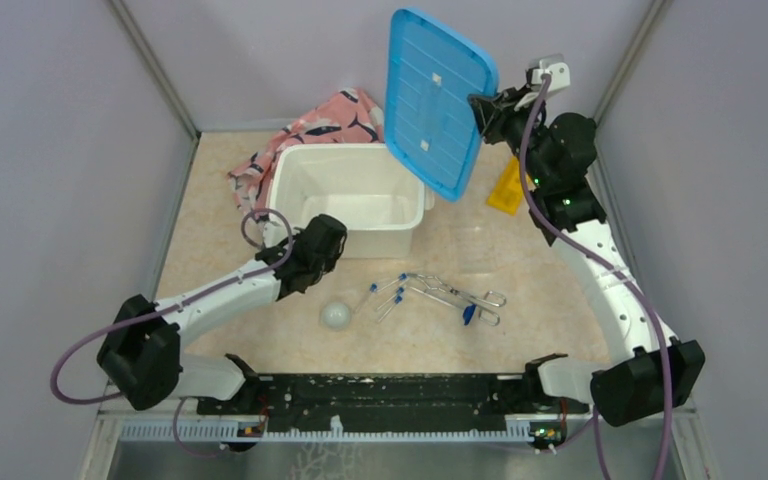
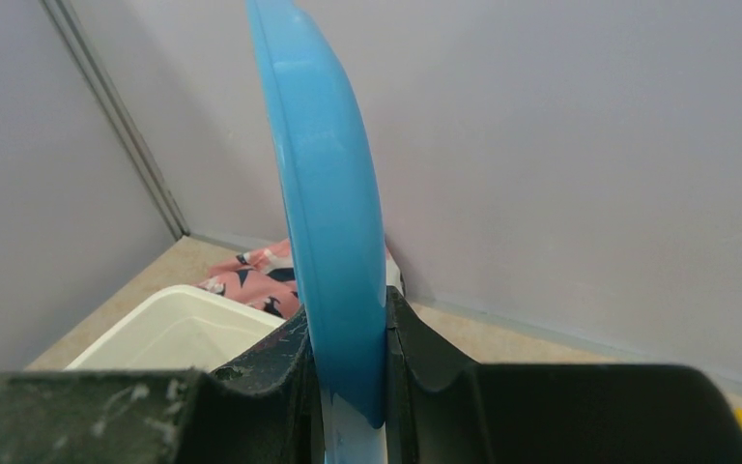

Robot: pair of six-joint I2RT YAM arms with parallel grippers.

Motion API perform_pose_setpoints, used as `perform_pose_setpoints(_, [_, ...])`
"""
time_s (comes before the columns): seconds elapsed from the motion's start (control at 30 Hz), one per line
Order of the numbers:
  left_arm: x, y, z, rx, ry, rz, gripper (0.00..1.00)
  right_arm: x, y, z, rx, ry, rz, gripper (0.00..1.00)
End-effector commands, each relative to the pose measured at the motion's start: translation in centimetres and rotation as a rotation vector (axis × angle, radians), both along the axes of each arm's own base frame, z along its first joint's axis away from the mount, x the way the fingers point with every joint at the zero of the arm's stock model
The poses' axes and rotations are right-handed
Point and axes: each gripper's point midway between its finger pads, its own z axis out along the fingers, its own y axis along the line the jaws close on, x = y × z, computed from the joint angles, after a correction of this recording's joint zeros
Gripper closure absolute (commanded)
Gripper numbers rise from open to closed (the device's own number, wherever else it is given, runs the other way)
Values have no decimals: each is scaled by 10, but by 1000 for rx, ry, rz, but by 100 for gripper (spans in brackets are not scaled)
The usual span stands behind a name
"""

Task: Organize the chemistry lab equipment
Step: Move the storage box to the center of the board, then pick up the chemistry item at the center of the board.

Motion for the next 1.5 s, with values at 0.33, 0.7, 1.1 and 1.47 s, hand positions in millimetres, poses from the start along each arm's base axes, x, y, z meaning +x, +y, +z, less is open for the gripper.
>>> perform_pose_setpoints(0.33, [50,-37,45,-66,-88,-140,100,-19,-3,82,33,-198,-1,100])
perform_pose_setpoints(0.7, [-23,-21,60,202,-60,-452,96,-35,-1,106,63,-240,38,100])
perform_pose_setpoints(1.1, [-80,6,-2,478,126,-786,77,-43,0,111,56,-242,49,100])
perform_pose_setpoints(1.47, [-116,10,-36,617,309,-925,73,-42,3,106,55,-231,57,100])
